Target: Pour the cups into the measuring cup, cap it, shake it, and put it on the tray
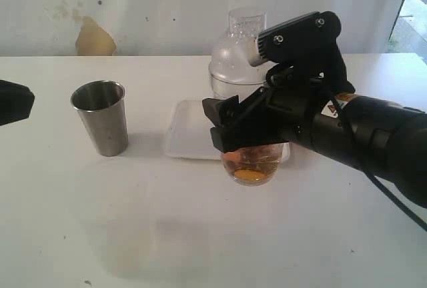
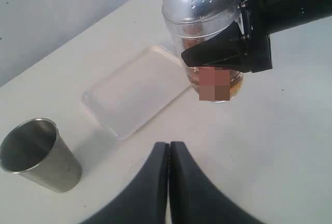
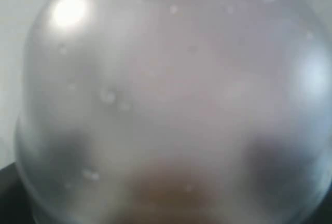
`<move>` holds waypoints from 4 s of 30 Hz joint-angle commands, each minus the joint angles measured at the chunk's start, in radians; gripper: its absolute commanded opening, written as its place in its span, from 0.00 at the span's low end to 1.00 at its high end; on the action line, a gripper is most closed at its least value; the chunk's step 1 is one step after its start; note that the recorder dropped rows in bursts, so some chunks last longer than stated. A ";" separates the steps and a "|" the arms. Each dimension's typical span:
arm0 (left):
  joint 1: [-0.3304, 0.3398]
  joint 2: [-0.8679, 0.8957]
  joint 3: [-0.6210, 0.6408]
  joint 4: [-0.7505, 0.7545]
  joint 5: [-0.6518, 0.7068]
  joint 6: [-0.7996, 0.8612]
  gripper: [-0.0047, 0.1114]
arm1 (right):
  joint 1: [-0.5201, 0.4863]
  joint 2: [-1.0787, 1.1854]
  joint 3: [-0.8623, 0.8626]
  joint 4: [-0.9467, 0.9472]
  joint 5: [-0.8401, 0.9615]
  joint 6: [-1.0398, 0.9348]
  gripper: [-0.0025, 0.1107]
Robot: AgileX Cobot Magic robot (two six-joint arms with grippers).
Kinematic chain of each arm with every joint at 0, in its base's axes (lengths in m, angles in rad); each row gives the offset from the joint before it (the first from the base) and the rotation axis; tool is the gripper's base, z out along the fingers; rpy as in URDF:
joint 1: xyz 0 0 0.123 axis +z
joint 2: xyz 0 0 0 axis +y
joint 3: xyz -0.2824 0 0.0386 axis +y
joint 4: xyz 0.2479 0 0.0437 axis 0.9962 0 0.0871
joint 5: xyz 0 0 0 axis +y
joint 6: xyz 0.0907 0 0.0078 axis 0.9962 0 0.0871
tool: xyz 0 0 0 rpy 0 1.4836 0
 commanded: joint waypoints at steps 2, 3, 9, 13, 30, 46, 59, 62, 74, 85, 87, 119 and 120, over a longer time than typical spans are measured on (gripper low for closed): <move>-0.001 -0.005 0.003 -0.008 -0.002 -0.004 0.04 | -0.004 -0.015 -0.011 -0.003 -0.057 -0.003 0.02; -0.001 -0.005 0.003 -0.008 -0.002 -0.004 0.04 | -0.004 -0.015 -0.011 -0.003 -0.057 -0.003 0.02; -0.001 -0.005 0.003 -0.008 -0.002 -0.004 0.04 | -0.004 -0.015 -0.011 -0.003 -0.057 -0.003 0.02; -0.001 -0.005 0.003 -0.008 -0.003 -0.002 0.04 | -0.004 -0.015 -0.011 -0.003 -0.057 -0.003 0.02; 0.237 -0.204 0.525 -0.105 -0.983 -0.013 0.04 | -0.004 -0.015 -0.011 -0.003 -0.055 0.023 0.02; 0.726 -0.500 0.862 -0.102 -0.877 -0.075 0.04 | -0.004 -0.015 -0.011 -0.003 -0.055 0.023 0.02; 0.919 -0.738 0.862 -0.076 -0.482 -0.074 0.04 | -0.004 -0.015 -0.011 -0.003 -0.049 0.023 0.02; 0.934 -0.738 0.862 -0.076 -0.484 -0.074 0.04 | -0.004 -0.015 -0.011 -0.003 -0.049 0.023 0.02; 0.934 -0.738 0.862 0.114 -0.491 -0.074 0.04 | -0.004 -0.015 -0.011 -0.003 -0.049 0.023 0.02; 0.934 -0.738 0.862 0.036 -0.478 -0.236 0.04 | -0.004 -0.015 -0.011 -0.003 -0.049 0.023 0.02; 0.934 -0.738 0.862 0.036 -0.478 -0.197 0.04 | -0.004 -0.015 -0.011 -0.003 -0.049 0.023 0.02; 0.934 -0.738 0.862 0.009 -0.482 -0.211 0.04 | -0.004 0.001 -0.011 -0.060 -0.053 -0.004 0.02; 0.934 -0.738 0.862 0.009 -0.482 -0.211 0.04 | -0.004 0.008 -0.014 -0.094 -0.052 -0.036 0.02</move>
